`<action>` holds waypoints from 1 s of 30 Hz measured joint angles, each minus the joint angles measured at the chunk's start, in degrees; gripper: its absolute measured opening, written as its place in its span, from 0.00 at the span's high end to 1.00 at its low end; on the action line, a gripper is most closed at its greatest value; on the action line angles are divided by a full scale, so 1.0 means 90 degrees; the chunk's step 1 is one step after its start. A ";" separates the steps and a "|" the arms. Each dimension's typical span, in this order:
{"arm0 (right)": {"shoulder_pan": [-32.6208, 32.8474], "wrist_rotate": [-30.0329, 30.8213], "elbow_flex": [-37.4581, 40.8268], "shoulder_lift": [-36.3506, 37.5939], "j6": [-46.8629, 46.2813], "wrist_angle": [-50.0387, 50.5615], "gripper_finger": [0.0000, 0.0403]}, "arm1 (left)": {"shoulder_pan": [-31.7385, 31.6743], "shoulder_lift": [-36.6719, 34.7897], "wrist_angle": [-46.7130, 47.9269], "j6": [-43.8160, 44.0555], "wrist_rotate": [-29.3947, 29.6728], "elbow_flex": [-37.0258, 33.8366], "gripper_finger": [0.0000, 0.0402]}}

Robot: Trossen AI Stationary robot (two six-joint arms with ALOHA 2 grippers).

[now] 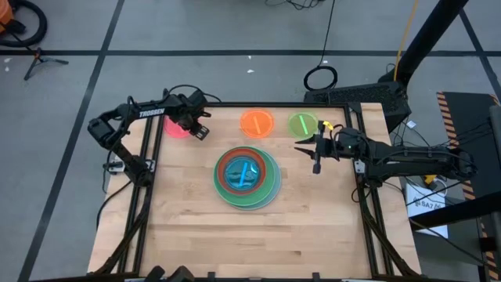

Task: Stack plastic plates
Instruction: Stack the pink plate on top of the blue plate

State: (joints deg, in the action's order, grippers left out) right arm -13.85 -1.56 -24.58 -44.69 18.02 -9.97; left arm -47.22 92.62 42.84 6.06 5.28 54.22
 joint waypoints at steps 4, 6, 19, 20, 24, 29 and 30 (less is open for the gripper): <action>0.0000 -0.0001 0.0000 0.0001 -0.0001 0.0002 0.82 | 0.0002 0.0000 -0.0057 0.0001 0.0402 0.0000 0.72; 0.0000 -0.0001 -0.0001 0.0001 -0.0001 0.0002 0.82 | 0.0009 0.0000 0.0058 -0.0070 0.0419 0.0000 0.75; 0.0000 -0.0001 -0.0002 -0.0001 0.0000 0.0002 0.82 | 0.0039 -0.0002 -0.0245 0.0047 0.0420 -0.0002 0.85; 0.0000 -0.0002 -0.0002 0.0000 -0.0001 0.0002 0.82 | 0.0036 -0.0002 -0.0246 0.0010 0.0420 -0.0002 0.83; 0.0000 -0.0001 -0.0002 -0.0001 0.0000 0.0002 0.82 | 0.0036 -0.0002 -0.0299 -0.0024 0.0423 -0.0002 0.73; 0.0000 -0.0002 -0.0002 0.0001 0.0000 0.0002 0.82 | 0.0036 -0.0002 -0.0315 -0.0040 0.0423 -0.0002 0.68; 0.0000 -0.0002 -0.0002 0.0001 0.0000 0.0002 0.82 | 0.0036 -0.0002 -0.0315 -0.0040 0.0423 -0.0002 0.68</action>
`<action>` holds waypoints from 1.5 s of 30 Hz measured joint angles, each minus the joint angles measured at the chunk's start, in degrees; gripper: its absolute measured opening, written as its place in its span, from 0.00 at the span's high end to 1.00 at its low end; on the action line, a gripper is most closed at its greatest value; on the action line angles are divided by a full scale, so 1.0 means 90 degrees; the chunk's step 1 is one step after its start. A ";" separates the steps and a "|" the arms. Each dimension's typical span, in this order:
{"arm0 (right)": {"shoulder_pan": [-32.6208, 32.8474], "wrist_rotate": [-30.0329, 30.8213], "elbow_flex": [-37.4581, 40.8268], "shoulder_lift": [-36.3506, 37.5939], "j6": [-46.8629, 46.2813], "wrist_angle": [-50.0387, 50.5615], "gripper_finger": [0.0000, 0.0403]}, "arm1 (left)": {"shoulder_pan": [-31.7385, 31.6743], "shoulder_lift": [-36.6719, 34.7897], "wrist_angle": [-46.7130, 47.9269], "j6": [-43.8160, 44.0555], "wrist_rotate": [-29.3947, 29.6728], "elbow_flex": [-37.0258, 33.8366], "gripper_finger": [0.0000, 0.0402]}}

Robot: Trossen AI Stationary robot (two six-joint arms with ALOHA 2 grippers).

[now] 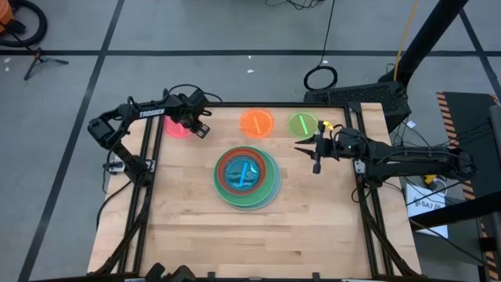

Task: Stack plastic plates
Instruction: Stack the pink plate on top of the blue plate

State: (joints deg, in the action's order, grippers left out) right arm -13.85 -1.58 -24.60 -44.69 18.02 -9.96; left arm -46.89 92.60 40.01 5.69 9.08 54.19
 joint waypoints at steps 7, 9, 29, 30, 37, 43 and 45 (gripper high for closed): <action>0.0000 0.0000 -0.0002 0.0000 0.0000 0.0006 0.82 | -0.0007 0.0000 -0.0017 0.0078 0.0002 0.0000 0.68; 0.0000 0.0000 -0.0002 0.0000 0.0000 0.0007 0.82 | -0.0007 0.0000 -0.0036 0.0091 0.0002 0.0000 0.68; 0.0002 0.0000 -0.0002 0.0000 -0.0095 0.0050 0.82 | -0.0065 0.0000 0.0510 0.0417 -0.0003 -0.0092 0.68; 0.0002 0.0000 -0.0002 0.0000 -0.0095 0.0059 0.82 | -0.0084 0.0001 0.0498 0.0405 -0.0005 -0.0092 0.68; 0.0002 0.0000 -0.0002 -0.0002 -0.0095 0.0087 0.82 | -0.0220 0.0003 0.0138 0.0335 -0.0298 -0.0312 0.68; 0.0002 0.0000 -0.0002 -0.0002 -0.0096 0.0124 0.82 | -0.0292 0.0001 -0.0121 0.0489 -0.0314 -0.0743 0.68; 0.0002 0.0000 -0.0002 -0.0002 -0.0095 0.0151 0.82 | -0.0283 -0.0010 -0.0217 0.0535 -0.0222 -0.0790 0.68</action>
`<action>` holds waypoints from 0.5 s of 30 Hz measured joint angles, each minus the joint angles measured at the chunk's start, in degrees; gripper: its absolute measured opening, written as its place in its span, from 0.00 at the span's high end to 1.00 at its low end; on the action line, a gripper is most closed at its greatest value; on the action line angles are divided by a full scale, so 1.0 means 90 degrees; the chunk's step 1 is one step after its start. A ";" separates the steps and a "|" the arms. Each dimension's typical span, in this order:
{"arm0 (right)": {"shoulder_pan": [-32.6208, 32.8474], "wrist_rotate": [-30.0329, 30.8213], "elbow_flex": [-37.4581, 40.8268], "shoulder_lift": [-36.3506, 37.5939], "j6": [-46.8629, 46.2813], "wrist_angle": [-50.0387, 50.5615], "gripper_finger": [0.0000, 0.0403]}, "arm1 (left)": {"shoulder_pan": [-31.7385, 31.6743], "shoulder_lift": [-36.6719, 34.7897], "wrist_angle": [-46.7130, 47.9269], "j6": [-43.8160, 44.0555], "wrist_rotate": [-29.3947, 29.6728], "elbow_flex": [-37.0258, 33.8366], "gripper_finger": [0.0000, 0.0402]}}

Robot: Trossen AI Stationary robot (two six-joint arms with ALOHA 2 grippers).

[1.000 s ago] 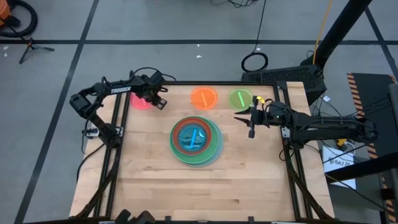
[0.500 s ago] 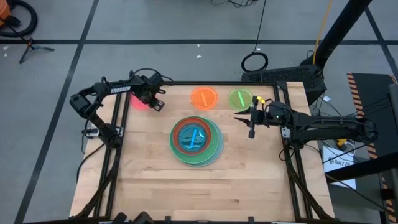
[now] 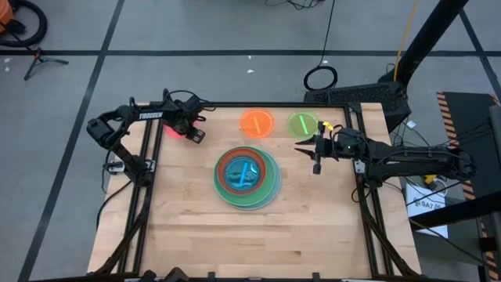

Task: Stack plastic plates
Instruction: Stack the pink plate on top of the blue plate

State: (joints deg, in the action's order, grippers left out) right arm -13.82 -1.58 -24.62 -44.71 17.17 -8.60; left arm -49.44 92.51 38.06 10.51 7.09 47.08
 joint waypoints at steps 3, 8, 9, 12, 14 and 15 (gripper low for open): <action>0.0000 0.0000 0.0000 0.0000 0.0000 -0.0005 0.82 | -0.0004 0.0000 -0.0070 -0.0038 0.0011 -0.0011 0.68; 0.0000 0.0000 0.0000 0.0000 0.0000 -0.0007 0.82 | -0.0004 0.0000 -0.0077 -0.0137 0.0036 -0.0014 0.69; 0.0000 0.0000 0.0000 0.0000 0.0000 -0.0007 0.82 | -0.0003 0.0002 -0.0080 -0.0137 0.0036 -0.0014 0.70; 0.0000 0.0000 0.0000 0.0000 0.0000 -0.0007 0.82 | 0.0031 0.0007 -0.0096 -0.0130 0.0057 -0.0014 0.76; 0.0000 0.0000 0.0000 0.0000 0.0000 -0.0010 0.82 | 0.0064 0.0008 -0.0107 -0.0103 0.0095 -0.0015 0.80; 0.0000 0.0000 0.0000 0.0000 0.0000 -0.0010 0.82 | 0.0083 0.0010 -0.0115 -0.0085 0.0115 -0.0017 0.82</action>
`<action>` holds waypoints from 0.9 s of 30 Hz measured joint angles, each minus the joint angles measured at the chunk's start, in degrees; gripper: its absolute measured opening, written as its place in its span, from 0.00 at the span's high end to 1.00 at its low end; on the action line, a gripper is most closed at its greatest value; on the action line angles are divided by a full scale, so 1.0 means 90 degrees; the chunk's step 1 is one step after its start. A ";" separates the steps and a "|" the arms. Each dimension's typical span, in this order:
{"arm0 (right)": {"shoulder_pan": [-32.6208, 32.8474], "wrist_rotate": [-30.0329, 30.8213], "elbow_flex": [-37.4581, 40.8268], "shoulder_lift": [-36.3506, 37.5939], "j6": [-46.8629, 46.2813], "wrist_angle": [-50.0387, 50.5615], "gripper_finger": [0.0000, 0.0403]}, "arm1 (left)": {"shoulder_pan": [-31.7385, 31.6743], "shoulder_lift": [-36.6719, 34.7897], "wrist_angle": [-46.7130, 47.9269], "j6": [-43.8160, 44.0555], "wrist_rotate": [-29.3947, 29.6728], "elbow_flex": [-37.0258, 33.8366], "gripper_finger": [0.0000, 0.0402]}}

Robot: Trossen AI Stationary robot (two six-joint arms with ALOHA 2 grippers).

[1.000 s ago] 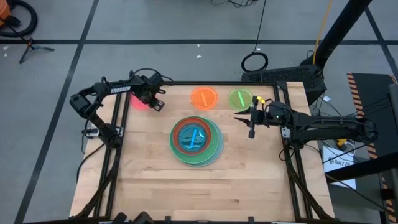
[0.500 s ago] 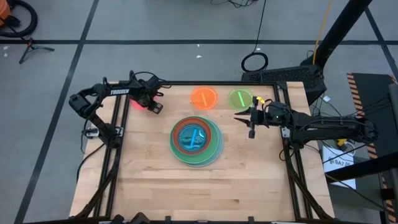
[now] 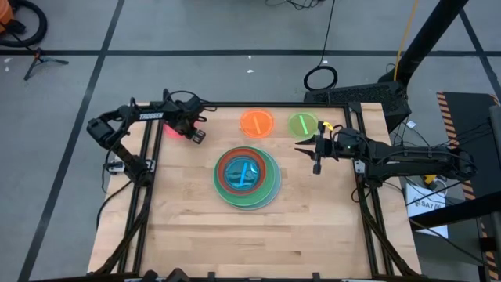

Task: Stack plastic plates
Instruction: Stack the pink plate on top of the blue plate

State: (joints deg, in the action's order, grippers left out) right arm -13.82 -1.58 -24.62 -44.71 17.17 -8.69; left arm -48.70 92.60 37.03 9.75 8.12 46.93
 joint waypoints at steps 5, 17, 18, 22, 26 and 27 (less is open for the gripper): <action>0.0000 0.0000 0.0000 0.0000 0.0000 -0.0002 0.82 | 0.0114 0.0007 -0.0010 0.0050 0.0107 -0.0002 0.89; 0.0000 0.0000 0.0000 0.0000 0.0000 -0.0005 0.82 | 0.0806 0.0021 0.0668 0.0199 0.0488 0.0143 0.90; 0.0000 0.0000 0.0000 0.0000 0.0000 -0.0005 0.82 | 0.0867 0.0021 0.0745 0.0222 0.0488 0.0189 0.90; 0.0000 0.0000 0.0000 0.0001 0.0000 -0.0005 0.82 | 0.1087 -0.0005 0.0991 0.0244 0.0488 0.0339 0.90; 0.0000 0.0001 0.0000 0.0002 0.0000 -0.0005 0.82 | 0.1304 -0.0201 0.1093 0.0267 0.0490 0.0471 0.90; 0.0000 0.0000 0.0000 0.0002 0.0000 -0.0005 0.82 | 0.1375 -0.0284 0.1111 0.0272 0.0490 0.0501 0.90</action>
State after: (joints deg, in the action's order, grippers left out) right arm -13.82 -1.58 -24.62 -44.69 17.17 -8.73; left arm -36.32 90.05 47.03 12.19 12.53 51.44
